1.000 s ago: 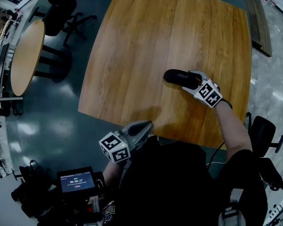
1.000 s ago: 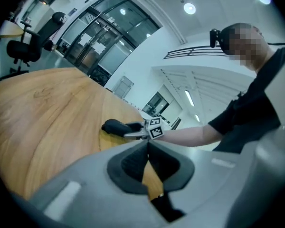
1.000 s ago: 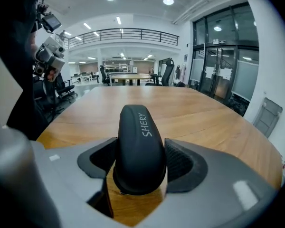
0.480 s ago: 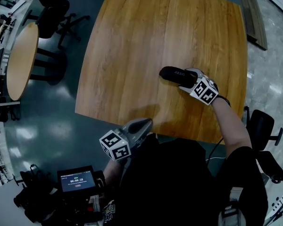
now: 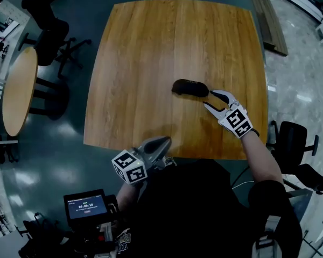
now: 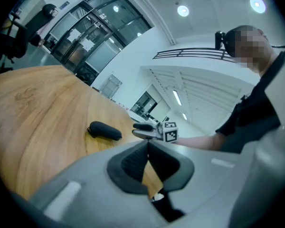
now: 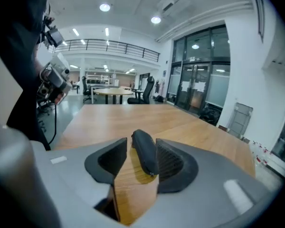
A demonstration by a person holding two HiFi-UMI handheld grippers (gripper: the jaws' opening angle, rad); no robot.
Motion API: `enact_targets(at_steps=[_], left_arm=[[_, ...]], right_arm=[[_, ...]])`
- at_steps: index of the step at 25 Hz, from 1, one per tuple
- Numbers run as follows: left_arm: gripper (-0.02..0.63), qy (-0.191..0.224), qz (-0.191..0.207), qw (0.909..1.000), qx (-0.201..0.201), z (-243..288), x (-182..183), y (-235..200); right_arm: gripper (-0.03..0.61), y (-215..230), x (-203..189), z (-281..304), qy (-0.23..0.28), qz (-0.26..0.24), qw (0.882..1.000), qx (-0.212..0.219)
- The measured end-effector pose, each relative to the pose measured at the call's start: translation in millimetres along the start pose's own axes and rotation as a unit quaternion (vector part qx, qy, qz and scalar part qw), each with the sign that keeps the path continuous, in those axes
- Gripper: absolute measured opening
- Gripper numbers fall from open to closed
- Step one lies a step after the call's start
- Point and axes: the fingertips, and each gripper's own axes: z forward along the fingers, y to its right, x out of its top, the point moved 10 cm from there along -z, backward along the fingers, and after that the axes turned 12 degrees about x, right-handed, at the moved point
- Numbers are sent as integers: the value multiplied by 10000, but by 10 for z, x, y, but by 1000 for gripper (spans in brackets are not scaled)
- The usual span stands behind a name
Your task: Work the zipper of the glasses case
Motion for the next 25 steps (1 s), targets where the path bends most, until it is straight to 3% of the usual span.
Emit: enact_targets(at_steps=[3, 5, 6, 9, 11, 12, 19, 25], left_arm=[[-2, -17, 138, 9997, -217, 7, 45, 0], [-2, -32, 259, 9988, -406, -4, 118, -1], [-2, -48, 319, 9982, -509, -10, 157, -1], [-2, -103, 521, 9959, -731, -49, 206, 28], [-2, -118, 688, 9942, -812, -107, 189, 70], [-2, -127, 764, 9934, -850, -134, 177, 99], [-2, -259, 868, 9905, -1038, -128, 113, 335], [-2, 17, 827, 9928, -869, -242, -34, 695]], right_arm=[[135, -219, 72, -237, 573, 369, 9963, -523], [37, -448, 245, -386, 1221, 788, 9864, -773], [6, -583, 356, -453, 1615, 1057, 9775, -844], [6, -1031, 626, -594, 2707, 1981, 9377, -906], [6, -1330, 725, -625, 3048, 2488, 9146, -934], [6, -1466, 764, -633, 3095, 2633, 9088, -948], [6, -2014, 937, -771, 3145, 2732, 9037, -990], [6, -2274, 1052, -1076, 3064, 2303, 9201, -807]])
